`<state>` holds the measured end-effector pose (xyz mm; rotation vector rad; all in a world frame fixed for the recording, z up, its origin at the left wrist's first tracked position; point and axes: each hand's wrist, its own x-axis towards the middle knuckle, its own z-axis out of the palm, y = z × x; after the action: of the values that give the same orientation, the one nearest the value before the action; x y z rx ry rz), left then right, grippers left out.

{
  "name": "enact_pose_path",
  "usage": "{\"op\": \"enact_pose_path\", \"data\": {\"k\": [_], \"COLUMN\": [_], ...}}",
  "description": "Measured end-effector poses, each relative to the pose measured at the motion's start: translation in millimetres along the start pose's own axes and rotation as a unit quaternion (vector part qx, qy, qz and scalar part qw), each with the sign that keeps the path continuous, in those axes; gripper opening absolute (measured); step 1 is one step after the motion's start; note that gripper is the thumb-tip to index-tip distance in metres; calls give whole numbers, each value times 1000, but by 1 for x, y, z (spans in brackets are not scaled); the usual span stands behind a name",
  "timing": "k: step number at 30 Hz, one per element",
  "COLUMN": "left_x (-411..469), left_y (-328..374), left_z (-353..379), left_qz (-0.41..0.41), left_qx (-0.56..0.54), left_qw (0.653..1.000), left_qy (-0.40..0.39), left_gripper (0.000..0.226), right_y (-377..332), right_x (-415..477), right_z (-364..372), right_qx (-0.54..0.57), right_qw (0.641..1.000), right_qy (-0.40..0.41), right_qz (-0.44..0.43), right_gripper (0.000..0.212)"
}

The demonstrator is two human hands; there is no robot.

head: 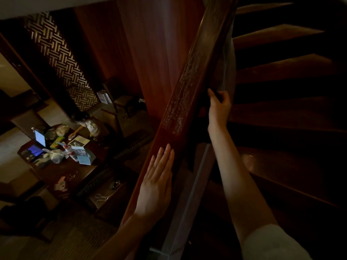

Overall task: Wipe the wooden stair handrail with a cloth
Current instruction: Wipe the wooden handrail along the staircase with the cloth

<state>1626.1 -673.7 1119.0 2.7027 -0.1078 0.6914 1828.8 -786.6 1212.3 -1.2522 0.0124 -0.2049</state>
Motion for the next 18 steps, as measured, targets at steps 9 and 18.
{"op": "enact_pose_path", "data": {"k": [9, 18], "left_x": [1, 1], "left_y": [-3, -2], "left_z": [2, 0], "left_qz": [6, 9], "left_qx": [9, -2], "left_qw": [1000, 1000], "left_qy": [-9, -5], "left_gripper": [57, 58], "right_y": [55, 30], "right_x": [-74, -70], "right_z": [-20, -1], "right_qx": [4, -29], "right_qw": [998, 998], "right_qy": [-30, 41], "right_qz": [54, -39], "right_gripper": [13, 9]}}
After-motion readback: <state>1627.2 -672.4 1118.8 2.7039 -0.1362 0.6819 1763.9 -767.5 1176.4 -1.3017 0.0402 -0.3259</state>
